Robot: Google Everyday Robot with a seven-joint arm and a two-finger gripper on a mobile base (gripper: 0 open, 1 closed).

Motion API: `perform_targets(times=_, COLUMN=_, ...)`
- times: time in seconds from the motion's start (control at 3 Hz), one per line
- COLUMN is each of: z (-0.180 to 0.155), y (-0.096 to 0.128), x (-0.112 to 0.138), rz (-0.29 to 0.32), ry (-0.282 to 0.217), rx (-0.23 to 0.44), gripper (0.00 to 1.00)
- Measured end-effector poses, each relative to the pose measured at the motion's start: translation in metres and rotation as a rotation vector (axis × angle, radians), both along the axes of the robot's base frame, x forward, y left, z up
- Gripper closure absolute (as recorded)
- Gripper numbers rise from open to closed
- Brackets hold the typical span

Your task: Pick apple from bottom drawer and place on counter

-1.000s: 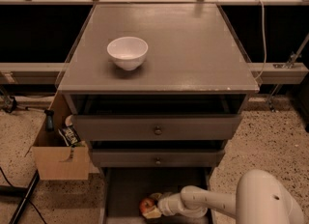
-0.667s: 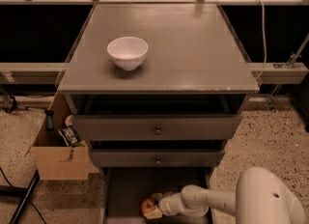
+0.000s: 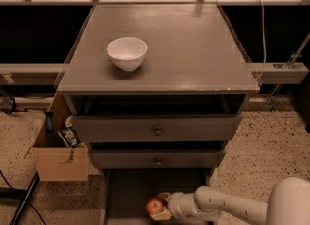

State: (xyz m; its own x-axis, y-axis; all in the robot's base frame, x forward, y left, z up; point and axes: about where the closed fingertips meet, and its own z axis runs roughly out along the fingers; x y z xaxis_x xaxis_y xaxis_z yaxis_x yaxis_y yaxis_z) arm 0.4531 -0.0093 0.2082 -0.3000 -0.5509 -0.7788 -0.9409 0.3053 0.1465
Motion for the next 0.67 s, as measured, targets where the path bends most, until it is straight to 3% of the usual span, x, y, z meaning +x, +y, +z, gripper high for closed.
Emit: perform_targets(times=0.67, z=0.088, y=-0.042, x=-0.022, rz=0.022, ry=-0.097, rx=0.161, gripper=1.00)
